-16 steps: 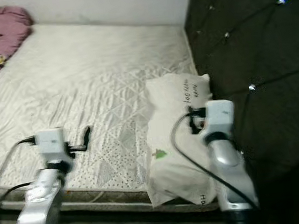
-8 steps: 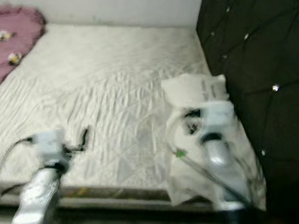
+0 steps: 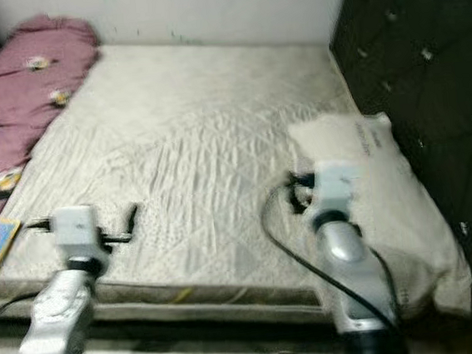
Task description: Clean up the room
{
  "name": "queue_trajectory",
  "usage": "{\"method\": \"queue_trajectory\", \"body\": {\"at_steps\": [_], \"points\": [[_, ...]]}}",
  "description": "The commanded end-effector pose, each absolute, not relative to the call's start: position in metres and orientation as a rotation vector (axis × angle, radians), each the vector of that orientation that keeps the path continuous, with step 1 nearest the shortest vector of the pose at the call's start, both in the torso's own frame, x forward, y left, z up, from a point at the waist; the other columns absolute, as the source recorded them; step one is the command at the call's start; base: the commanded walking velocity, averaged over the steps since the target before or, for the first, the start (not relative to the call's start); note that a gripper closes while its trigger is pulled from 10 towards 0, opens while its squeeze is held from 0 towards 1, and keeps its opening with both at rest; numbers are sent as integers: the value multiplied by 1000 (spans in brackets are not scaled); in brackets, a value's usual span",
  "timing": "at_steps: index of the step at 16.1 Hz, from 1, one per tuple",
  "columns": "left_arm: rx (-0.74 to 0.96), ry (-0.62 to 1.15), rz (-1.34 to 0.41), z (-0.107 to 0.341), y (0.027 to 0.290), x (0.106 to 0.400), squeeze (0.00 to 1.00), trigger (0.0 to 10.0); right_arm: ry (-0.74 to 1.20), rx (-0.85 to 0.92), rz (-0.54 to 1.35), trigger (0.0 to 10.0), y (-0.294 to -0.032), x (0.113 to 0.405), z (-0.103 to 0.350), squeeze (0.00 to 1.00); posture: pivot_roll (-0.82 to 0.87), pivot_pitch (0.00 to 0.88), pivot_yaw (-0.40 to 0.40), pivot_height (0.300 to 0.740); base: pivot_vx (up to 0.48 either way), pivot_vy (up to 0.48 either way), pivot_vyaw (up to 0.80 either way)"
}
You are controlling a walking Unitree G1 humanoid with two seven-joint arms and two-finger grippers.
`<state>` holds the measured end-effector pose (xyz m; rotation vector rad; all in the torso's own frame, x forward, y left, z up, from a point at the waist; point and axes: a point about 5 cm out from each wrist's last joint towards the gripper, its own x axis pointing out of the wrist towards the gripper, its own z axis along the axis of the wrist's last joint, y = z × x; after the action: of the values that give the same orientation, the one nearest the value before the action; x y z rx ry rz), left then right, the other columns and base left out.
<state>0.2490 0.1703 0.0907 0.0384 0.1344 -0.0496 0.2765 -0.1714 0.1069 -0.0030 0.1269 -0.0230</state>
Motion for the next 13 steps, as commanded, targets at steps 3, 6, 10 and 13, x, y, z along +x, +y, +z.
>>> {"method": "queue_trajectory", "body": {"at_steps": [3, 6, 10, 13], "points": [[24, 127, -85, 93, 160, 251, 0, 10000, 127, -16, -54, 10000, -182, 276, 108, 0, -3, 0, -5, 740, 0, 480, -135], [23, 125, -85, 93, 160, 251, 0, 10000, 135, -21, -52, 10000, -181, 276, 107, 0, -4, 0, -6, 740, 0, 480, -381], [22, 126, -89, 93, 159, 252, 0, 10000, 136, -23, -53, 10000, -182, 276, 107, 0, -4, 0, -6, 740, 0, 480, -559], [23, 125, -89, 93, 159, 253, 0, 10000, 134, -22, -53, 10000, -181, 277, 107, 0, -4, 0, -7, 740, 0, 480, -392]]}}
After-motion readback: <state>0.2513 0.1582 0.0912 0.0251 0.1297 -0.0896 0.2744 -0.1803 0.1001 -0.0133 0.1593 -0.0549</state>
